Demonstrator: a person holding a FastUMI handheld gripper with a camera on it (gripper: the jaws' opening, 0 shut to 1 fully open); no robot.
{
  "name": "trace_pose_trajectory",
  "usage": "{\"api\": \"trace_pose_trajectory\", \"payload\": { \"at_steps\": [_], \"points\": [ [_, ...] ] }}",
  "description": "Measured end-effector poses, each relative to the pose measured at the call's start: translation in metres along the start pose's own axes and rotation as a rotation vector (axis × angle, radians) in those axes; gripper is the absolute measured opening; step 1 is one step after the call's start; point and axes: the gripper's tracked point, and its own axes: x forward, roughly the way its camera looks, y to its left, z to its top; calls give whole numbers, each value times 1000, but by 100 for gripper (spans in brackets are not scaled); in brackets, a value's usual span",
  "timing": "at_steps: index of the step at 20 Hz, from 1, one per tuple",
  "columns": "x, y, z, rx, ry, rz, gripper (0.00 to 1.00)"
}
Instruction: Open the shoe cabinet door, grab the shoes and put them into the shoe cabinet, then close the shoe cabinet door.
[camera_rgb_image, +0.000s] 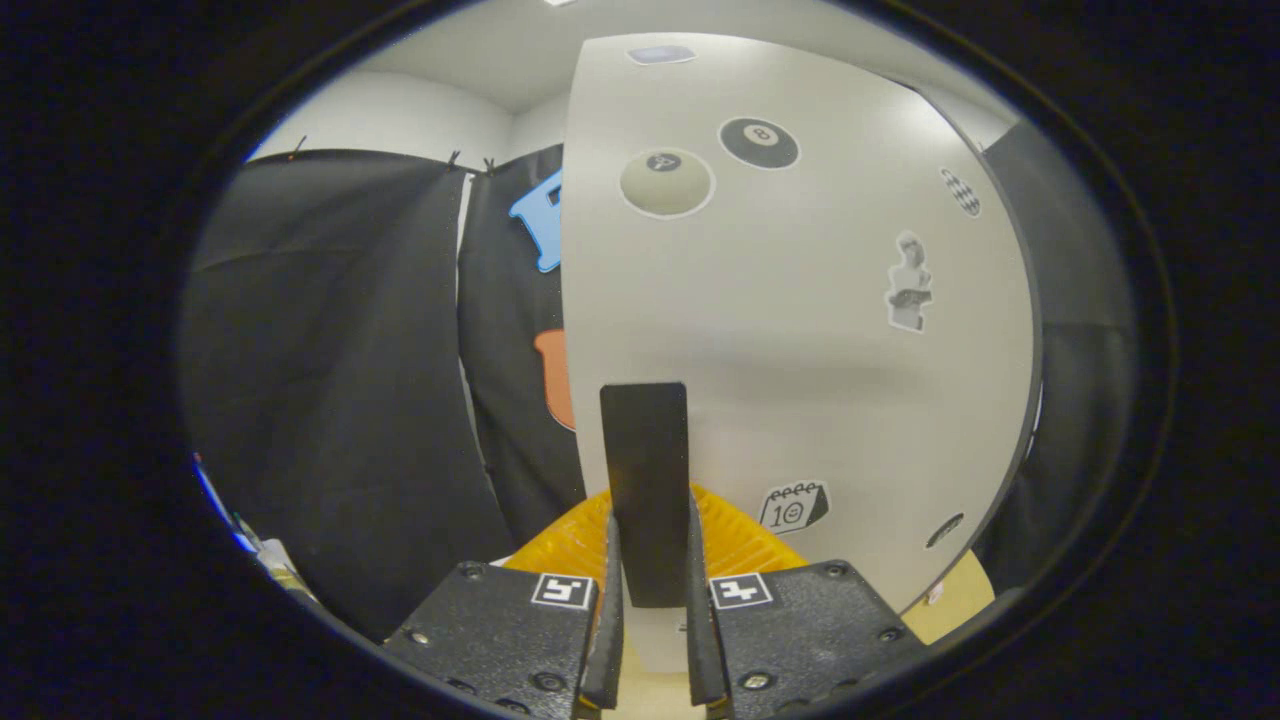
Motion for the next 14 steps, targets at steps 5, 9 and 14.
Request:
{"api": "trace_pose_trajectory", "payload": {
  "at_steps": [5,9,14],
  "points": [
    [-30,-4,-4,3,5,85,29],
    [-49,-14,-6,-12,12,102,29],
    [-77,-25,-8,-13,16,112,29]
  ]
}}
